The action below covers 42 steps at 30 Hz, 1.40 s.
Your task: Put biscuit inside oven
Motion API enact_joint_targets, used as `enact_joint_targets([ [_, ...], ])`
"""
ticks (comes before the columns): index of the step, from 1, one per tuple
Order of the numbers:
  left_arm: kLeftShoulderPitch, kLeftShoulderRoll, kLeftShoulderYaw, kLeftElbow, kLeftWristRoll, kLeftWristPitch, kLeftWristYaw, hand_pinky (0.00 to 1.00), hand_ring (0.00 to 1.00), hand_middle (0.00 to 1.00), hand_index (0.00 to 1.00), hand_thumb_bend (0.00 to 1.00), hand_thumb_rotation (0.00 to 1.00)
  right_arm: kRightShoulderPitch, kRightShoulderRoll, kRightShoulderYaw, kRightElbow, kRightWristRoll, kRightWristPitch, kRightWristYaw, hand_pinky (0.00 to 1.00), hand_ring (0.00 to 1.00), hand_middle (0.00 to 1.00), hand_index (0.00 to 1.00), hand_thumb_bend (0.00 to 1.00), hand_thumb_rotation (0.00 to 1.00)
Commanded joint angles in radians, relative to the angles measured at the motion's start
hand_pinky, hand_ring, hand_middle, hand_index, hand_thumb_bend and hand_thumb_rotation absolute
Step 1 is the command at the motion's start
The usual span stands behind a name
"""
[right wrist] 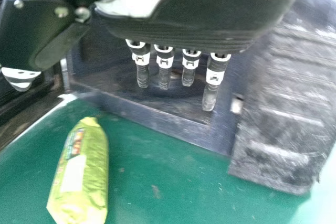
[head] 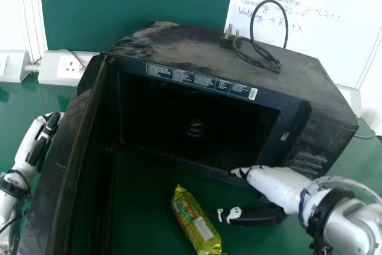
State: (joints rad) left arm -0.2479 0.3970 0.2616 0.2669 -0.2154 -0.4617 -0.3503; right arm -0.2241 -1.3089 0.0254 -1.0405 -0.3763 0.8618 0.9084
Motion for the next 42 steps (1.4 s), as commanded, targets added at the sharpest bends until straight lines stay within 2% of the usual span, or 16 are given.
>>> enact_joint_targets([
  [1, 0.014, -0.005, 0.001, -0.019, 0.004, 0.013, 0.008, 0.32, 0.37, 0.43, 0.48, 0.51, 0.06, 0.006, 0.006, 0.044, -0.007, -0.043, -0.021, 0.0, 0.82, 1.0, 1.0, 0.97, 1.0, 0.69],
  [4, 0.015, -0.007, 0.001, -0.023, 0.003, 0.015, 0.008, 0.32, 0.38, 0.42, 0.48, 0.51, 0.06, -0.026, 0.008, 0.121, -0.007, -0.091, 0.004, 0.042, 0.9, 1.0, 1.0, 0.99, 1.0, 0.71],
  [7, 0.011, -0.007, 0.001, -0.011, 0.004, 0.004, 0.005, 0.32, 0.38, 0.43, 0.48, 0.51, 0.06, -0.064, 0.037, 0.204, -0.007, -0.157, 0.037, 0.074, 0.95, 1.0, 1.0, 0.99, 0.99, 0.72],
  [12, 0.012, -0.01, -0.002, -0.019, 0.009, 0.005, 0.009, 0.31, 0.36, 0.43, 0.49, 0.51, 0.06, -0.127, 0.099, 0.354, 0.0, -0.274, 0.121, 0.12, 0.94, 1.0, 1.0, 0.99, 0.94, 0.73],
  [14, 0.014, -0.012, -0.003, -0.028, 0.009, 0.012, 0.013, 0.31, 0.37, 0.43, 0.48, 0.51, 0.06, -0.136, 0.139, 0.405, 0.011, -0.336, 0.131, 0.121, 0.91, 0.99, 1.0, 0.99, 0.92, 0.72],
  [17, 0.015, -0.013, -0.005, -0.037, 0.009, 0.014, 0.013, 0.31, 0.37, 0.43, 0.48, 0.51, 0.06, -0.132, 0.198, 0.452, 0.027, -0.415, 0.134, 0.13, 0.86, 0.96, 0.97, 0.98, 0.93, 0.72],
  [29, 0.018, -0.018, -0.009, -0.058, 0.02, 0.028, 0.024, 0.31, 0.37, 0.42, 0.48, 0.51, 0.06, -0.108, 0.376, 0.486, 0.116, -0.647, 0.049, 0.291, 0.85, 0.96, 0.99, 0.98, 0.96, 0.74],
  [35, 0.021, -0.018, -0.009, -0.075, 0.032, 0.025, 0.026, 0.31, 0.36, 0.42, 0.48, 0.51, 0.06, -0.073, 0.51, 0.469, 0.179, -0.776, 0.007, 0.353, 0.83, 0.95, 0.99, 0.97, 0.95, 0.68],
  [38, 0.023, -0.023, -0.008, -0.085, 0.027, 0.033, 0.028, 0.31, 0.37, 0.41, 0.48, 0.51, 0.06, -0.054, 0.578, 0.466, 0.21, -0.853, -0.034, 0.377, 0.83, 0.95, 0.98, 0.96, 0.95, 0.68],
  [42, 0.02, -0.025, -0.007, -0.082, 0.028, 0.034, 0.028, 0.3, 0.37, 0.42, 0.48, 0.51, 0.06, -0.025, 0.675, 0.446, 0.248, -0.959, -0.098, 0.418, 0.78, 0.91, 0.98, 0.97, 0.95, 0.66],
])
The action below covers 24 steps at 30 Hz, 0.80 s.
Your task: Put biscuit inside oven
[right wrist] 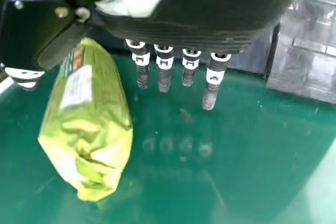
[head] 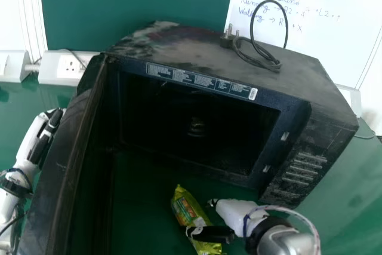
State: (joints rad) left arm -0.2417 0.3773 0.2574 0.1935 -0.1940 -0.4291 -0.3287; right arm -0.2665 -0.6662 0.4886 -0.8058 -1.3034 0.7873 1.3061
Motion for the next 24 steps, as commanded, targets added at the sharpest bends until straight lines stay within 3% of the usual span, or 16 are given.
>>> enact_joint_targets([
  [1, 0.013, -0.004, -0.003, -0.004, 0.005, -0.002, 0.004, 0.3, 0.37, 0.43, 0.48, 0.51, 0.06, 0.025, 0.053, -0.026, 0.019, -0.052, -0.041, 0.03, 0.77, 0.91, 0.98, 0.97, 0.95, 0.66],
  [7, 0.013, -0.004, -0.003, -0.008, 0.009, -0.002, 0.004, 0.29, 0.35, 0.44, 0.48, 0.51, 0.06, 0.073, 0.183, -0.077, 0.046, -0.14, -0.151, 0.076, 0.8, 0.92, 0.98, 0.98, 0.94, 0.64],
  [19, 0.015, -0.006, -0.003, -0.017, 0.006, -0.006, 0.002, 0.3, 0.36, 0.42, 0.48, 0.51, 0.06, 0.178, 0.41, -0.093, 0.093, -0.325, -0.38, 0.054, 0.84, 0.94, 1.0, 0.97, 0.87, 0.61],
  [24, 0.011, -0.004, -0.001, -0.006, 0.004, -0.016, -0.005, 0.3, 0.36, 0.43, 0.48, 0.51, 0.06, 0.211, 0.489, -0.115, 0.106, -0.376, -0.434, 0.042, 0.79, 0.91, 1.0, 0.98, 0.88, 0.58],
])
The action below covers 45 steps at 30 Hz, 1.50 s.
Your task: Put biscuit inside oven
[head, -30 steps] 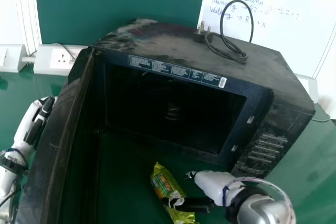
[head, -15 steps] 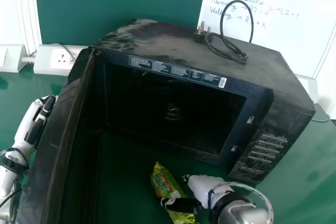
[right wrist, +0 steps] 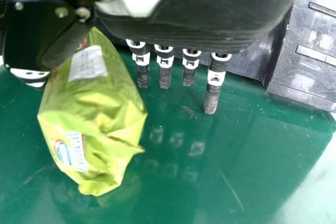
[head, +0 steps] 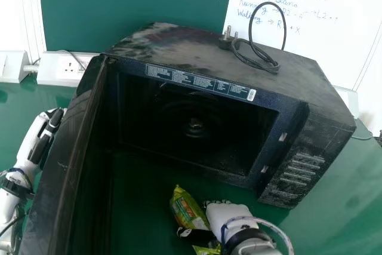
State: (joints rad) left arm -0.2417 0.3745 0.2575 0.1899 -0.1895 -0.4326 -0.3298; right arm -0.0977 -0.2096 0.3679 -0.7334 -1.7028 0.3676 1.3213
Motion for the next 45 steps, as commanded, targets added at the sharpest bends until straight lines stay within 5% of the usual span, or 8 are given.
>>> enact_joint_targets([
  [1, 0.01, -0.001, -0.001, 0.001, -0.004, -0.014, -0.007, 0.3, 0.36, 0.43, 0.48, 0.51, 0.06, 0.048, 0.045, 0.0, 0.035, 0.018, -0.025, 0.025, 0.79, 0.91, 1.0, 0.98, 0.89, 0.58],
  [13, 0.008, -0.001, -0.002, 0.005, -0.005, -0.015, -0.006, 0.3, 0.37, 0.43, 0.48, 0.51, 0.06, 0.098, 0.119, 0.002, 0.031, -0.062, -0.167, 0.02, 0.88, 0.96, 1.0, 0.99, 0.91, 0.59],
  [24, 0.004, 0.001, -0.005, 0.002, 0.0, -0.025, -0.009, 0.29, 0.37, 0.42, 0.48, 0.51, 0.06, 0.129, 0.165, -0.006, 0.056, -0.106, -0.205, -0.018, 0.82, 0.93, 1.0, 0.97, 0.85, 0.51],
  [27, 0.004, 0.0, -0.005, 0.002, -0.003, -0.024, -0.01, 0.3, 0.37, 0.42, 0.48, 0.51, 0.06, 0.132, 0.128, 0.0, 0.048, -0.089, -0.252, -0.074, 0.51, 0.65, 0.74, 0.86, 0.84, 0.42],
  [29, 0.002, 0.0, -0.005, 0.007, -0.005, -0.026, -0.012, 0.3, 0.37, 0.42, 0.48, 0.51, 0.06, 0.147, 0.123, -0.002, 0.048, -0.097, -0.264, -0.127, 0.34, 0.45, 0.56, 0.8, 0.75, 0.26],
  [31, 0.001, 0.0, -0.005, 0.011, -0.001, -0.03, -0.009, 0.3, 0.37, 0.42, 0.48, 0.51, 0.06, 0.159, 0.134, -0.001, 0.058, -0.117, -0.256, -0.169, 0.25, 0.34, 0.5, 0.78, 0.6, 0.07],
  [39, -0.006, 0.001, -0.005, 0.032, 0.004, -0.047, -0.012, 0.3, 0.37, 0.43, 0.48, 0.51, 0.06, 0.181, 0.161, -0.01, 0.087, -0.125, -0.239, -0.283, 0.09, 0.17, 0.47, 0.75, 0.56, 0.0],
  [45, 0.0, -0.002, -0.005, 0.016, 0.008, -0.03, -0.003, 0.3, 0.37, 0.43, 0.48, 0.51, 0.06, 0.178, 0.157, -0.017, 0.09, -0.122, -0.256, -0.276, 0.09, 0.16, 0.47, 0.66, 0.56, 0.0],
])
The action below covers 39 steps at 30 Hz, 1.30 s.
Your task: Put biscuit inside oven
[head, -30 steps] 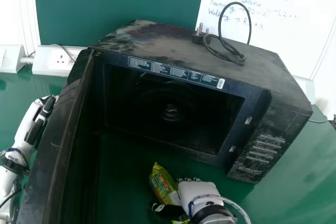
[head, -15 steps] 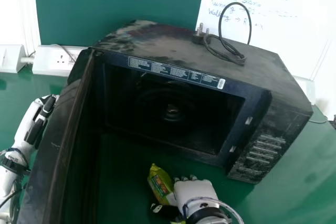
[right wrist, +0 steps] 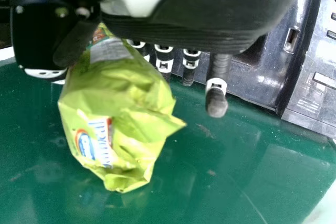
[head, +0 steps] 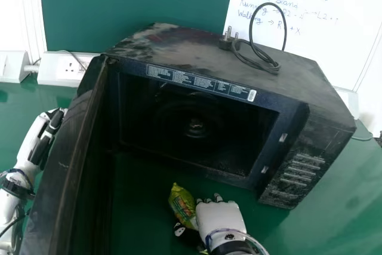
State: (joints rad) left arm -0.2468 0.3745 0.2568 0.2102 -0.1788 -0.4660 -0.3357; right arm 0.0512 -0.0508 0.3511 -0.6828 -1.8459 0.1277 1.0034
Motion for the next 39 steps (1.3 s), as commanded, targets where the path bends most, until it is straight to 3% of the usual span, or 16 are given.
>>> enact_joint_targets([
  [1, 0.006, -0.003, -0.005, -0.006, -0.003, 0.006, 0.002, 0.3, 0.38, 0.43, 0.48, 0.51, 0.06, 0.029, -0.002, 0.0, 0.039, 0.019, -0.017, 0.042, 0.09, 0.16, 0.47, 0.66, 0.56, 0.0],
  [14, 0.011, -0.009, -0.004, -0.02, -0.003, 0.032, 0.007, 0.3, 0.37, 0.44, 0.48, 0.51, 0.06, 0.036, -0.012, -0.061, -0.073, 0.133, -0.024, -0.07, 0.1, 0.2, 0.47, 0.68, 0.56, 0.0],
  [18, 0.01, -0.009, -0.004, -0.026, -0.005, 0.038, 0.005, 0.3, 0.37, 0.43, 0.48, 0.51, 0.06, 0.015, -0.011, -0.094, -0.133, 0.2, -0.032, -0.066, 0.08, 0.16, 0.47, 0.69, 0.56, 0.0],
  [20, 0.011, -0.01, -0.004, -0.027, -0.006, 0.042, 0.005, 0.3, 0.38, 0.43, 0.48, 0.51, 0.06, 0.001, -0.006, -0.11, -0.152, 0.222, -0.035, -0.074, 0.09, 0.17, 0.47, 0.61, 0.54, 0.0],
  [22, 0.013, -0.009, -0.004, -0.028, -0.002, 0.045, 0.007, 0.3, 0.37, 0.43, 0.48, 0.51, 0.06, -0.021, 0.0, -0.124, -0.162, 0.232, -0.036, -0.069, 0.11, 0.19, 0.47, 0.52, 0.53, 0.0],
  [24, 0.015, -0.011, -0.003, -0.037, -0.001, 0.053, 0.012, 0.3, 0.37, 0.43, 0.48, 0.51, 0.06, -0.051, 0.018, -0.133, -0.162, 0.227, -0.028, -0.063, 0.11, 0.19, 0.47, 0.5, 0.52, 0.0],
  [28, 0.019, -0.014, -0.003, -0.046, -0.004, 0.061, 0.012, 0.3, 0.37, 0.43, 0.48, 0.51, 0.06, -0.111, 0.049, -0.16, -0.152, 0.257, -0.011, -0.084, 0.08, 0.16, 0.47, 0.48, 0.52, 0.0],
  [31, 0.022, -0.014, -0.001, -0.05, 0.001, 0.067, 0.016, 0.3, 0.37, 0.43, 0.48, 0.51, 0.06, -0.162, 0.036, -0.183, -0.14, 0.3, -0.019, -0.098, 0.09, 0.18, 0.47, 0.48, 0.52, 0.0],
  [33, 0.022, -0.015, -0.001, -0.049, 0.003, 0.068, 0.018, 0.3, 0.37, 0.43, 0.48, 0.51, 0.06, -0.202, 0.041, -0.19, -0.126, 0.306, -0.013, -0.093, 0.1, 0.19, 0.41, 0.49, 0.51, 0.0],
  [37, 0.026, -0.015, -0.002, -0.056, 0.005, 0.075, 0.026, 0.3, 0.37, 0.44, 0.48, 0.51, 0.06, -0.282, 0.054, -0.192, -0.088, 0.301, 0.001, -0.094, 0.08, 0.17, 0.39, 0.5, 0.51, 0.0],
  [39, 0.029, -0.016, -0.004, -0.066, 0.005, 0.08, 0.028, 0.3, 0.37, 0.43, 0.48, 0.51, 0.06, -0.319, 0.055, -0.193, -0.058, 0.308, 0.008, -0.109, 0.08, 0.16, 0.45, 0.49, 0.52, 0.0],
])
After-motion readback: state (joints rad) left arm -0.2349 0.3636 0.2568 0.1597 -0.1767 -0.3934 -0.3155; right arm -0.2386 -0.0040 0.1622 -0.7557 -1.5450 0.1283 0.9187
